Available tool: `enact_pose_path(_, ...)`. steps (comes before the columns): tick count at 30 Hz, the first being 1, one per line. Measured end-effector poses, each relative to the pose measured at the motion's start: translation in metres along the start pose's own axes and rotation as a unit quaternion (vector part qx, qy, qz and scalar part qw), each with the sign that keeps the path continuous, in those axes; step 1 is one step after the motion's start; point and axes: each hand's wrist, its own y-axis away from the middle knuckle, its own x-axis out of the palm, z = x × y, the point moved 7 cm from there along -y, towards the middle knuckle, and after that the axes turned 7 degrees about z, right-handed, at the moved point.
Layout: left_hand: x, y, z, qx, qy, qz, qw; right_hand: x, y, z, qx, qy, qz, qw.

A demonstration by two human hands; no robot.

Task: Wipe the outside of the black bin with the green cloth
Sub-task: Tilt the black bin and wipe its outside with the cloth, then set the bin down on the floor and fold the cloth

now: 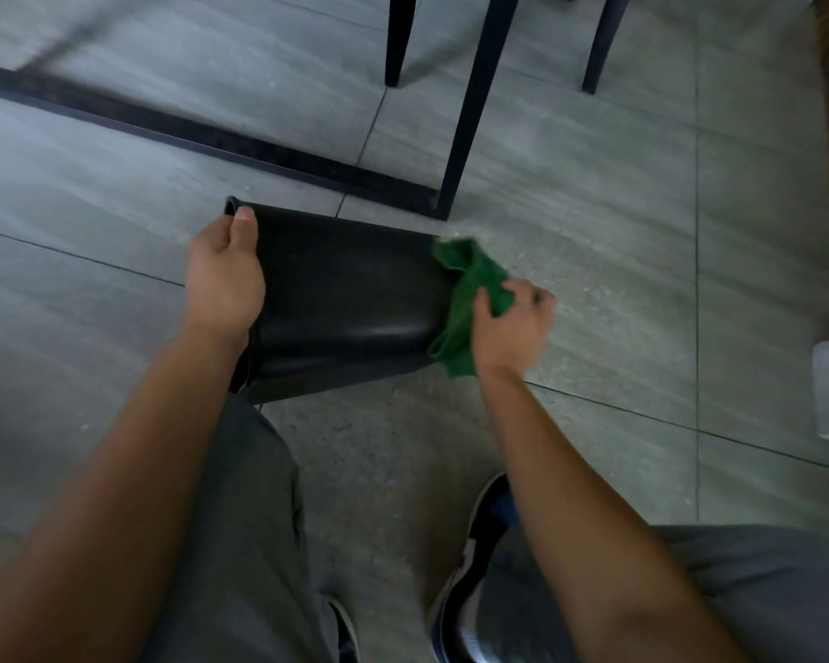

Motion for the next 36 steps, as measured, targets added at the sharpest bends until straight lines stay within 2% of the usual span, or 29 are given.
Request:
enact_pose_path(2, -0.005, -0.003, -0.003, -0.002, -0.011, 0.004, 1.0, -0.017, -0.011, -0.041, 0.132, -0.052, -0.021, 0.99)
enact_pose_path(4, -0.006, -0.007, -0.009, -0.006, -0.027, 0.017, 0.999, -0.027, -0.016, -0.042, 0.156, -0.091, -0.037, 0.983)
enact_pose_path(9, 0.008, -0.017, -0.035, 0.004, -0.029, 0.078, 0.997, -0.051, -0.035, 0.051, 0.005, -0.122, -0.01, 0.992)
enact_pose_path(13, 0.032, -0.017, -0.045, 0.018, -0.006, 0.186, 0.982, -0.06, -0.032, 0.134, -0.126, -0.057, 0.067, 0.988)
enact_pose_path(15, 0.048, -0.019, -0.05, 0.051, -0.04, 0.234, 0.97, -0.058, -0.029, 0.169, -0.173, -0.011, 0.101, 0.98)
enact_pose_path(18, 0.081, -0.012, -0.06, 0.07, -0.021, 0.314, 0.947, -0.051, -0.027, 0.201, -0.204, 0.092, 0.153, 0.963)
enact_pose_path(21, 0.104, -0.002, -0.069, 0.111, -0.076, 0.342, 0.93, -0.042, -0.026, 0.21, -0.199, 0.183, 0.2, 0.941)
enact_pose_path(23, 0.111, 0.005, -0.07, 0.11, -0.1, 0.362, 0.92, -0.035, -0.025, 0.203, -0.194, 0.229, 0.211, 0.93)
enact_pose_path(25, 0.111, 0.015, -0.067, 0.099, -0.097, 0.387, 0.912, -0.032, -0.024, 0.195, -0.186, 0.226, 0.199, 0.935)
enact_pose_path(27, 0.101, 0.017, -0.064, 0.105, -0.077, 0.356, 0.925, -0.035, -0.022, 0.19, -0.185, 0.201, 0.165, 0.948)
enact_pose_path(28, 0.084, 0.012, -0.06, 0.116, -0.07, 0.292, 0.947, -0.036, -0.02, 0.189, -0.188, 0.195, 0.15, 0.951)
enact_pose_path(30, 0.034, -0.004, -0.045, 0.124, -0.074, 0.117, 0.983, -0.038, -0.019, 0.188, -0.194, 0.197, 0.137, 0.951)
enact_pose_path(32, -0.015, -0.023, -0.007, 0.065, -0.118, 0.013, 0.991, -0.04, -0.02, 0.185, -0.196, 0.2, 0.135, 0.951)
enact_pose_path(34, -0.043, -0.037, 0.042, -0.057, -0.159, 0.01, 0.986, -0.042, -0.023, 0.182, -0.192, 0.192, 0.133, 0.953)
enact_pose_path(35, -0.047, -0.04, 0.065, -0.126, -0.135, 0.03, 0.982, -0.042, -0.024, 0.181, -0.189, 0.188, 0.136, 0.954)
enact_pose_path(36, -0.043, -0.039, 0.082, -0.186, -0.066, 0.057, 0.979, -0.043, -0.023, 0.182, -0.189, 0.184, 0.142, 0.954)
